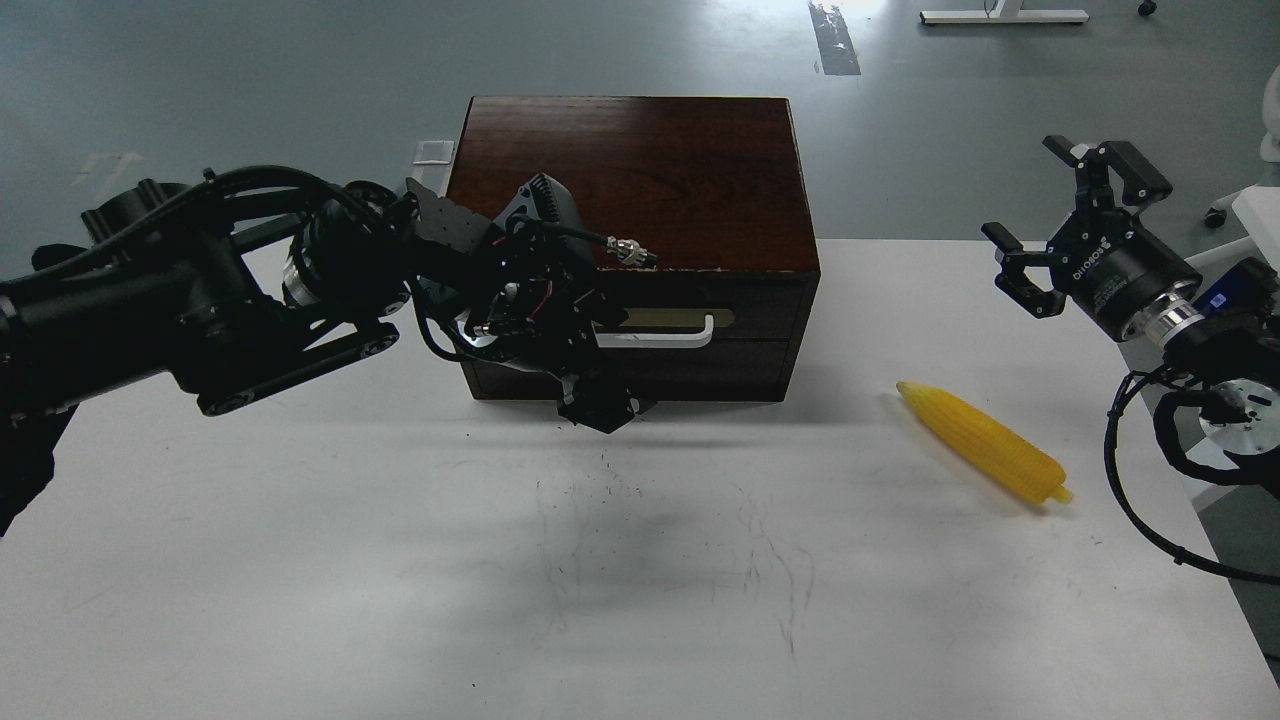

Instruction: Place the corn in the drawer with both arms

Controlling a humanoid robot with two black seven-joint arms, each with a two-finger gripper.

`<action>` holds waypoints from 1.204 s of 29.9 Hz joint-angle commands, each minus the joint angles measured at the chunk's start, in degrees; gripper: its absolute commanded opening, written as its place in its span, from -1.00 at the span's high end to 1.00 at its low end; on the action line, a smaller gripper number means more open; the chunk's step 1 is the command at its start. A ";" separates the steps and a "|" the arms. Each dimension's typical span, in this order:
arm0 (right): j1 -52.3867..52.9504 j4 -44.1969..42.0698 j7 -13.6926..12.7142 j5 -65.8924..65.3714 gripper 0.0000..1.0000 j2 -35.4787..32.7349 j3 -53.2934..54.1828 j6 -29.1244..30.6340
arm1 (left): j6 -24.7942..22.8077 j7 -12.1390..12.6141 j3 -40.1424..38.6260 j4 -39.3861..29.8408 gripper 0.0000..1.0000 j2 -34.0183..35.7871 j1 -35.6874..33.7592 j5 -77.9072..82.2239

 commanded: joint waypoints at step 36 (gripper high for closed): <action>-0.34 -0.01 0.00 0.00 -1.00 -0.79 0.17 -0.01 | 0.00 0.00 3.66 -18.56 -0.98 3.51 0.55 -0.23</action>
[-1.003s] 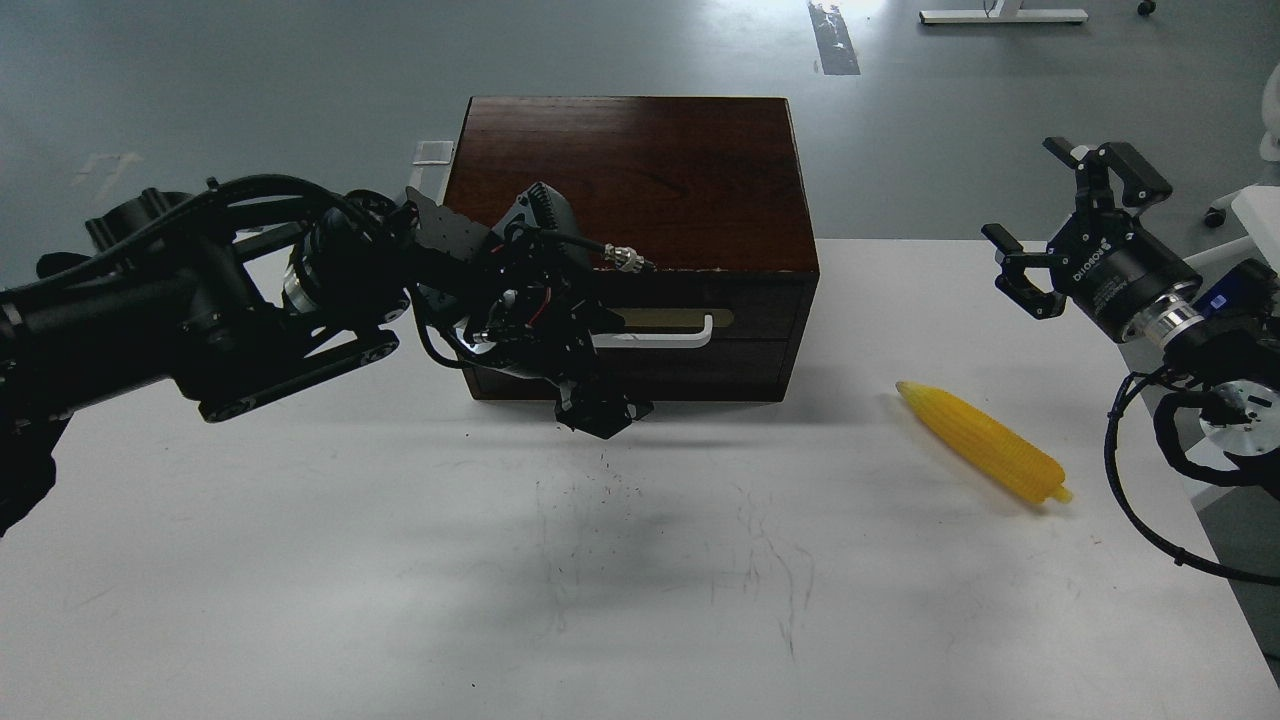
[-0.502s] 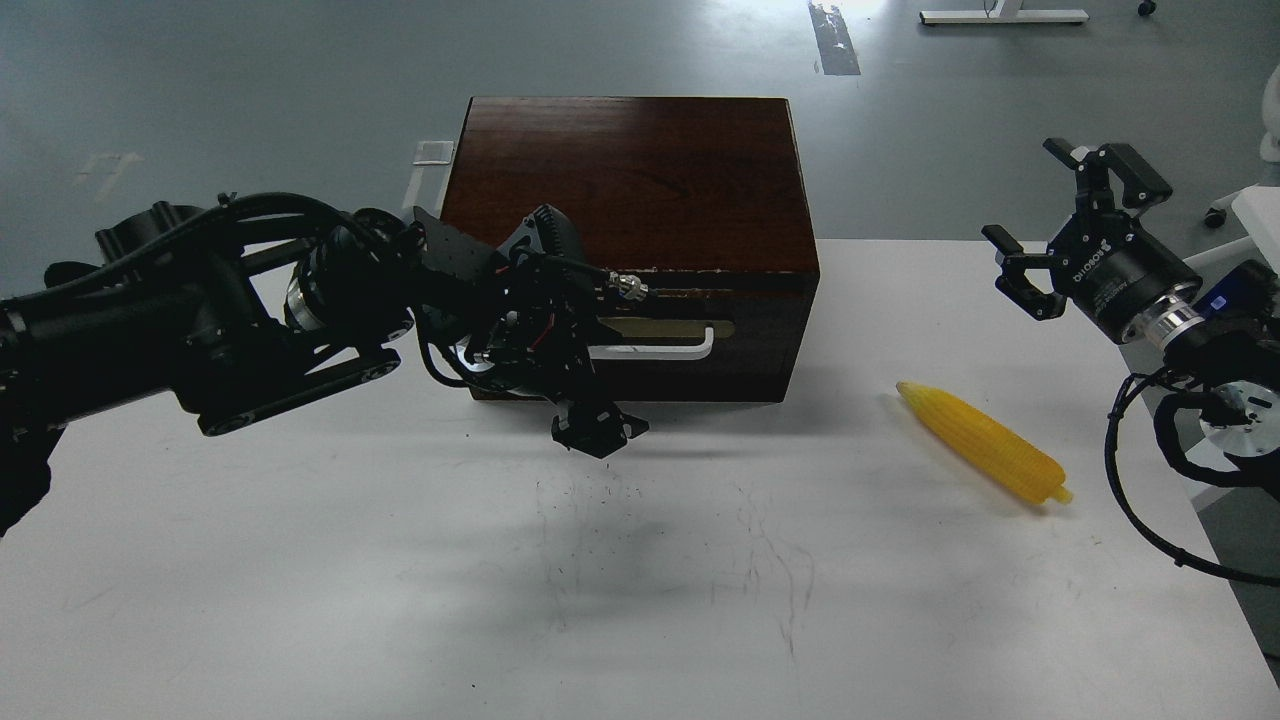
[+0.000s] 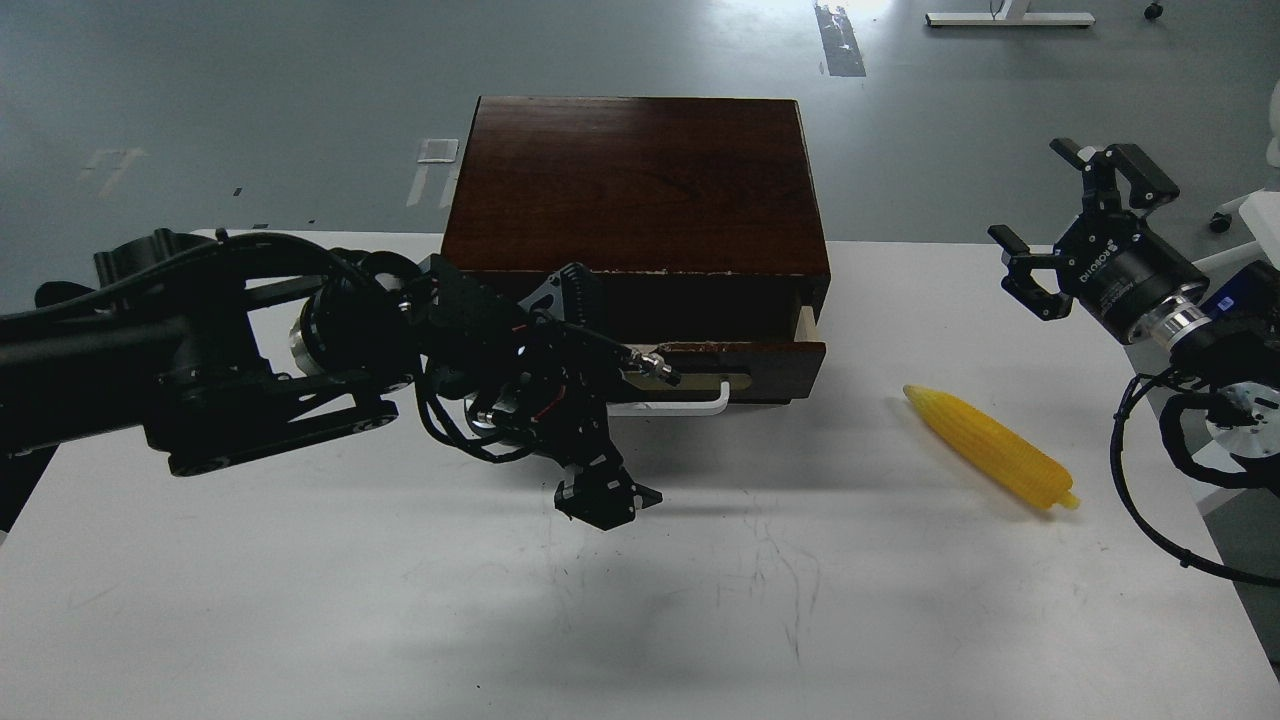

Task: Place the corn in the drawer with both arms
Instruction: 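Pull the drawer handle toward the robot with the left gripper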

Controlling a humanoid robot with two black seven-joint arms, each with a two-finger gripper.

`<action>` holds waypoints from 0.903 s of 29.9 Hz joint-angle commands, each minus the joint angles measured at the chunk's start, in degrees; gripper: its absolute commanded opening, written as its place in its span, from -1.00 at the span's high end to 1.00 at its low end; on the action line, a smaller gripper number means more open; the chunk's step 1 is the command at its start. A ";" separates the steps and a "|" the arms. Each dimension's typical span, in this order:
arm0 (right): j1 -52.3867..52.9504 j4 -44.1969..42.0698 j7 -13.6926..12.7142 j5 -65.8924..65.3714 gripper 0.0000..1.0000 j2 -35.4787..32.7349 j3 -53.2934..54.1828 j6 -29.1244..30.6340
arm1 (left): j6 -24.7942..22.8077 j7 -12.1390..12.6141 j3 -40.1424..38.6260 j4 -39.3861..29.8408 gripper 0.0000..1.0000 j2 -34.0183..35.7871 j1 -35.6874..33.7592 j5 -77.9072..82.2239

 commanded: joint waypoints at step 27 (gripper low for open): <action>0.70 0.61 0.00 -17.73 -1.00 -6.16 -0.45 0.01 | 0.07 -0.10 -12.36 -2.03 -0.98 9.90 0.47 -39.18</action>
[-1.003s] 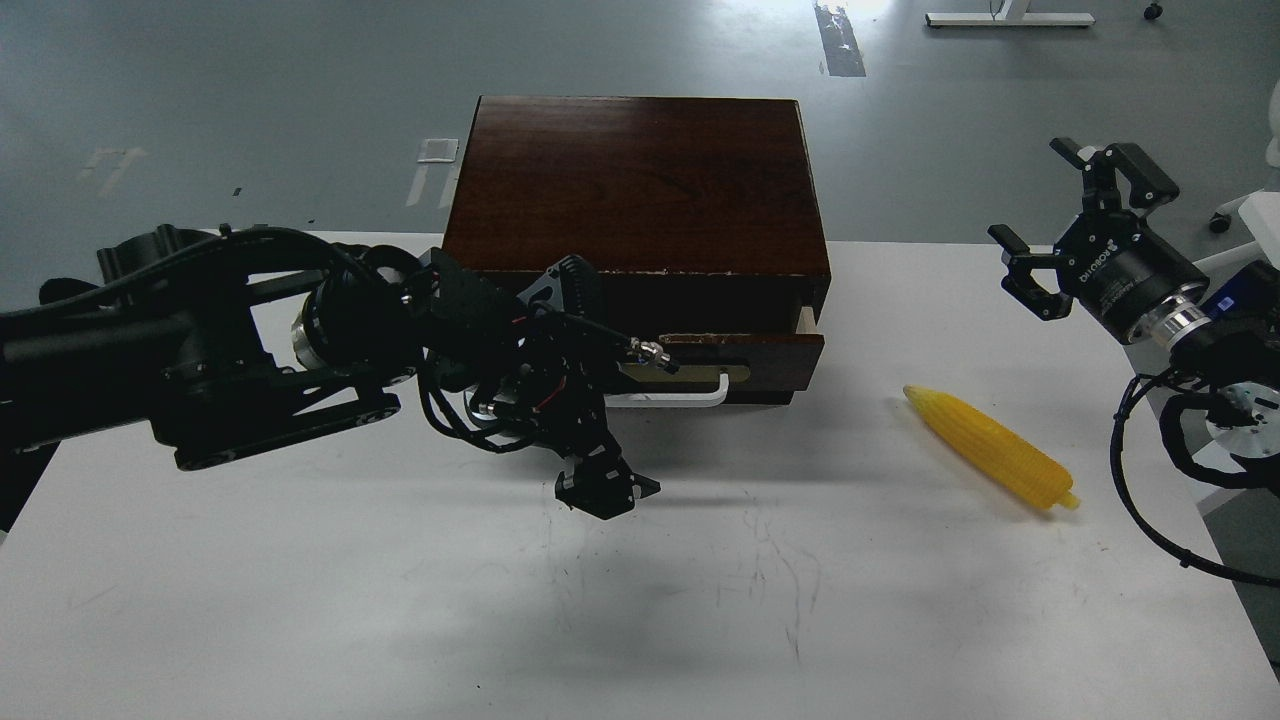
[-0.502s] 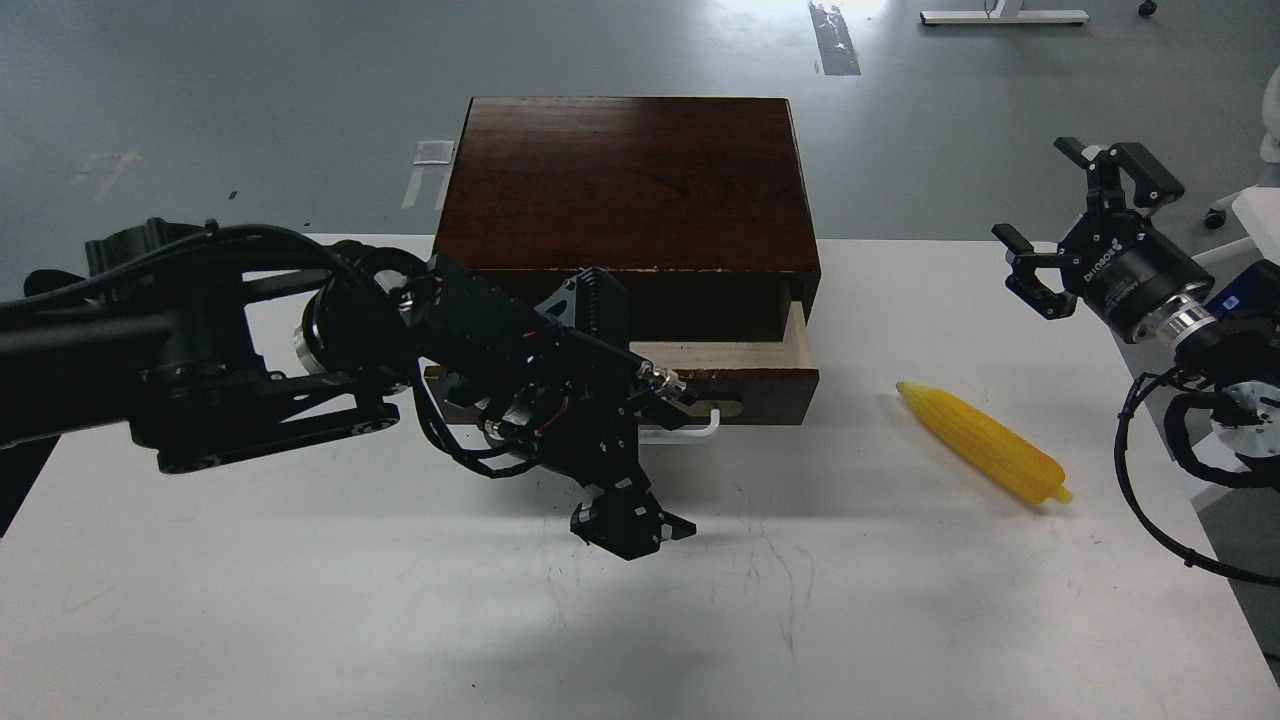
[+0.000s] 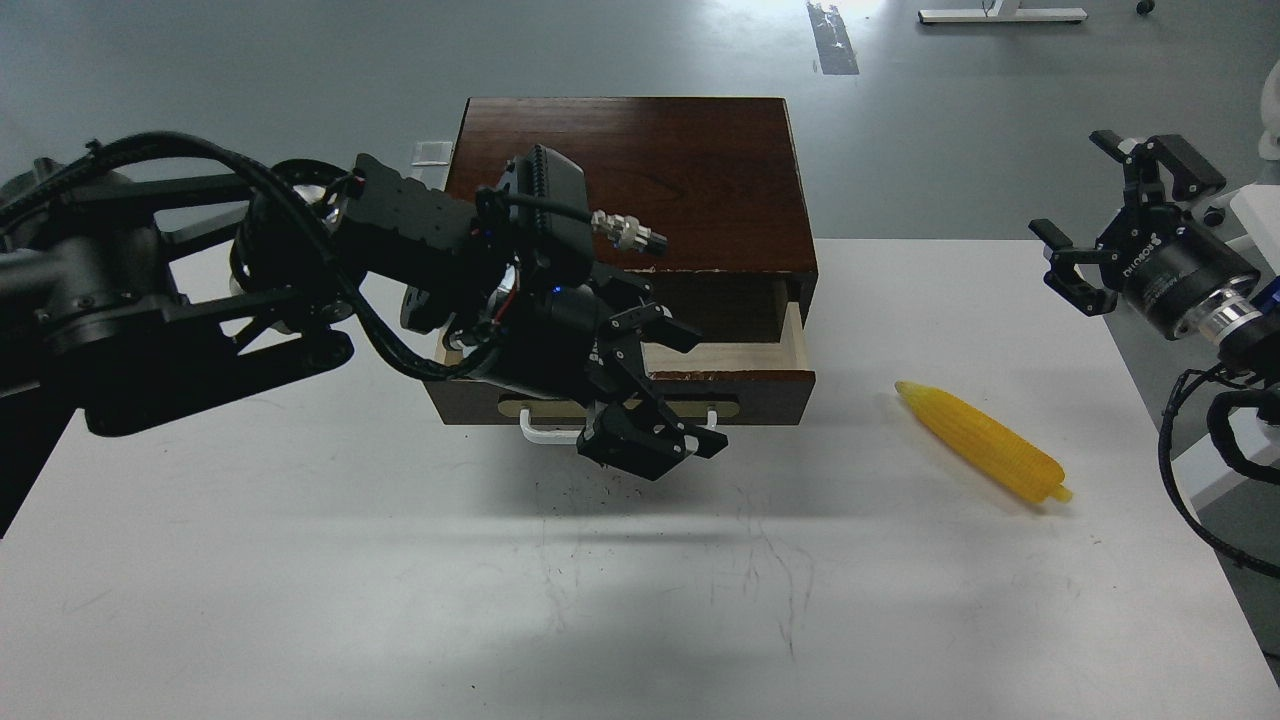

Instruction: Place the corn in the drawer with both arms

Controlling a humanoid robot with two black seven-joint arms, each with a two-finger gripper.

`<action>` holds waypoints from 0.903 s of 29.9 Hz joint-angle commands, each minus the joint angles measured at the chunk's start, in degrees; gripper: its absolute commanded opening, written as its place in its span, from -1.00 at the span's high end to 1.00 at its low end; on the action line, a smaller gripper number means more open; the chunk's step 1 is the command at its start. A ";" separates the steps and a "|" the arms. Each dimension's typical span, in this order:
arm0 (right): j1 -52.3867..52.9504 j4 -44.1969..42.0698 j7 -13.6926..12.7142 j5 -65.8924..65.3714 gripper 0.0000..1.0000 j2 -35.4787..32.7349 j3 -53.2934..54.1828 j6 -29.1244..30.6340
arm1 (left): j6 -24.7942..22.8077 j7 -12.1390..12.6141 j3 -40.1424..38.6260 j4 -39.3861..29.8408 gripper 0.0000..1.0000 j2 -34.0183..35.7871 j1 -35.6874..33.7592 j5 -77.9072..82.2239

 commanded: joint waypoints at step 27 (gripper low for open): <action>18.90 9.62 0.00 -88.42 -1.00 -1.76 -21.72 -0.50 | 1.20 -0.03 -18.22 19.16 -0.98 9.24 33.32 -82.56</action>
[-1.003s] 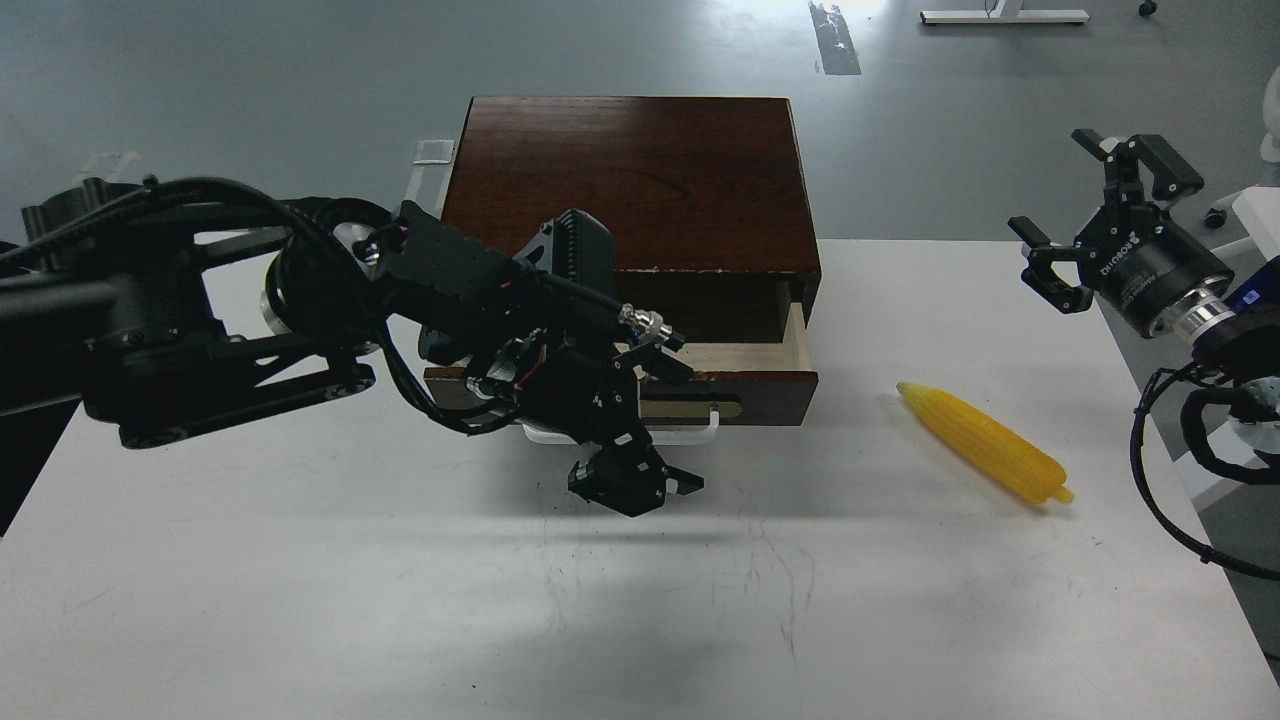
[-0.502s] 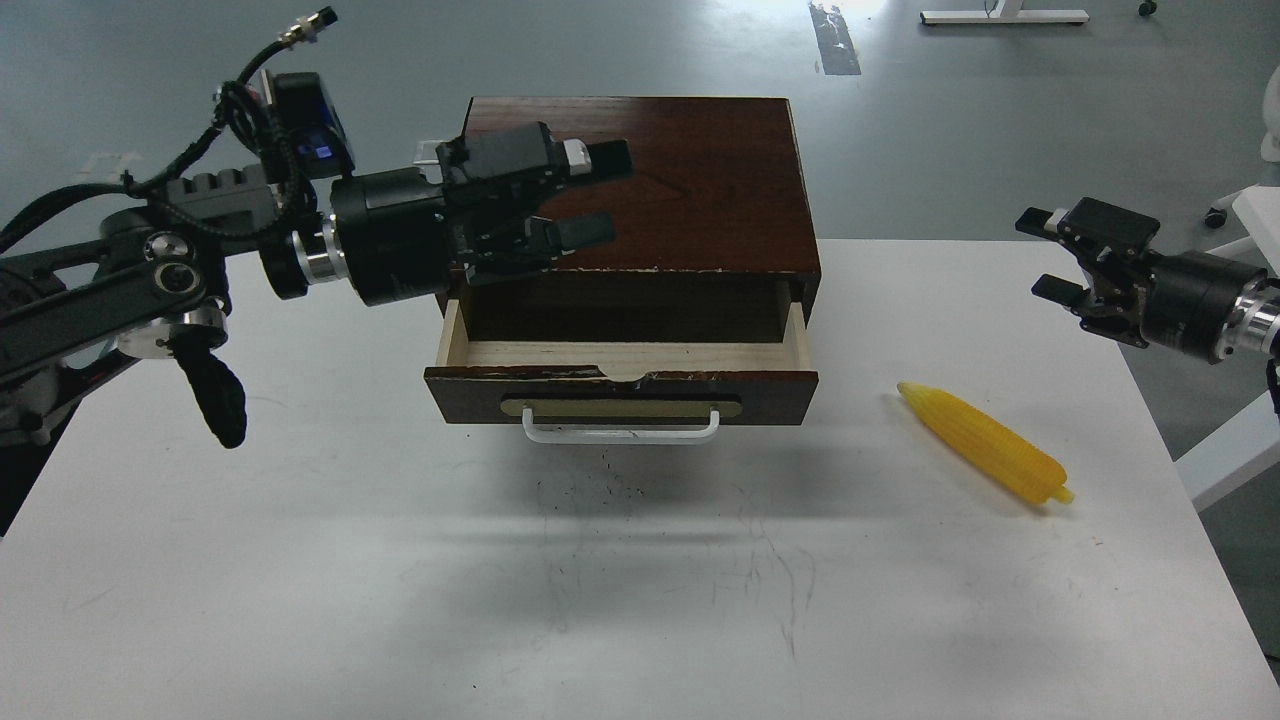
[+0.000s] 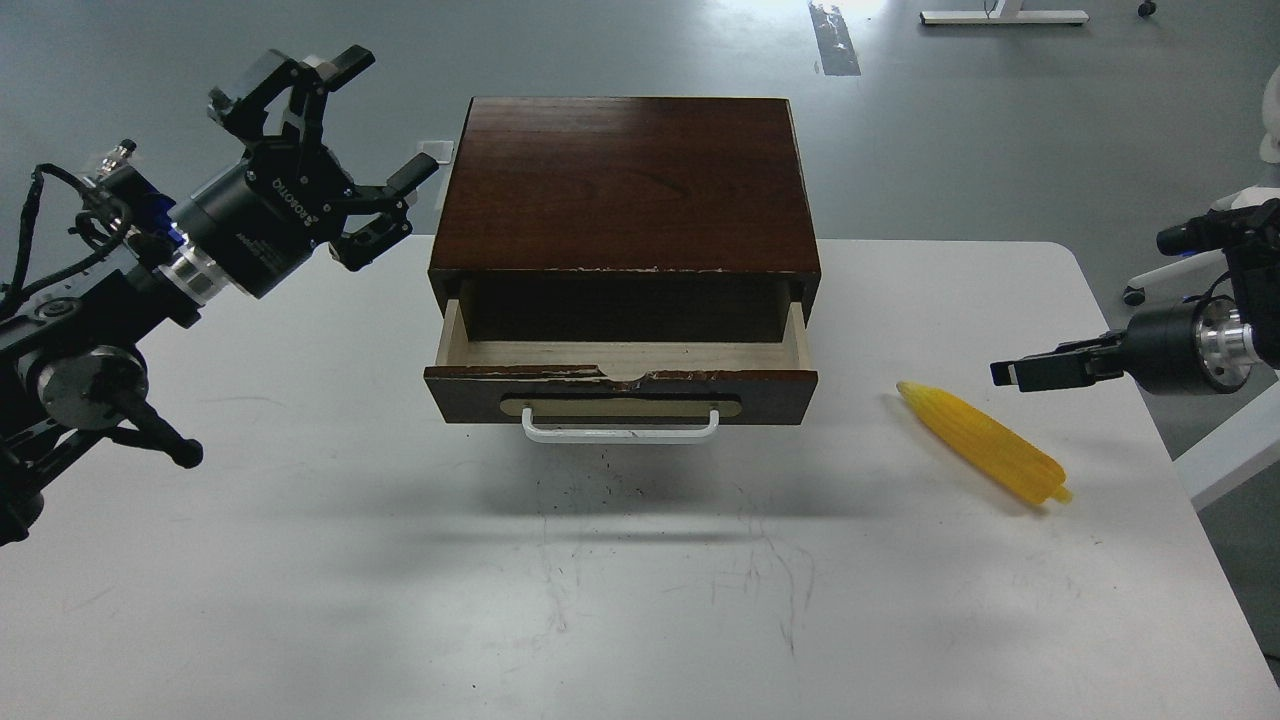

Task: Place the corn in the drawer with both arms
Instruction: 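Lower the right gripper onto the yellow corn cob and grasp it, then lift the corn cob with the right gripper over the open drawer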

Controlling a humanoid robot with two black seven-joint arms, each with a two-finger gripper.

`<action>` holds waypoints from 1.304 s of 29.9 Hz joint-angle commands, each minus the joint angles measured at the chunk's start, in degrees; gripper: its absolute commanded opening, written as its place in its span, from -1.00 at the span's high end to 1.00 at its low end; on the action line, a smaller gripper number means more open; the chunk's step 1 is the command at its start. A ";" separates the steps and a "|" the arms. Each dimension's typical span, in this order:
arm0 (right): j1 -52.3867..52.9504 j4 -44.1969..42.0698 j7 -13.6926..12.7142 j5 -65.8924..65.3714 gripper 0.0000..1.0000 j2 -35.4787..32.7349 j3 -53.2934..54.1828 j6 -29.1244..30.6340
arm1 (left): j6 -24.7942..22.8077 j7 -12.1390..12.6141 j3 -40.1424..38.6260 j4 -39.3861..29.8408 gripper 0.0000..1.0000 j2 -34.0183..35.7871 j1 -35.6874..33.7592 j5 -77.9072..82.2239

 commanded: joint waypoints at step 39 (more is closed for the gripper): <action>22.69 0.73 -0.01 0.62 0.90 8.47 -15.92 -4.44 | -0.93 0.00 -2.57 3.79 -0.98 -1.85 1.15 0.06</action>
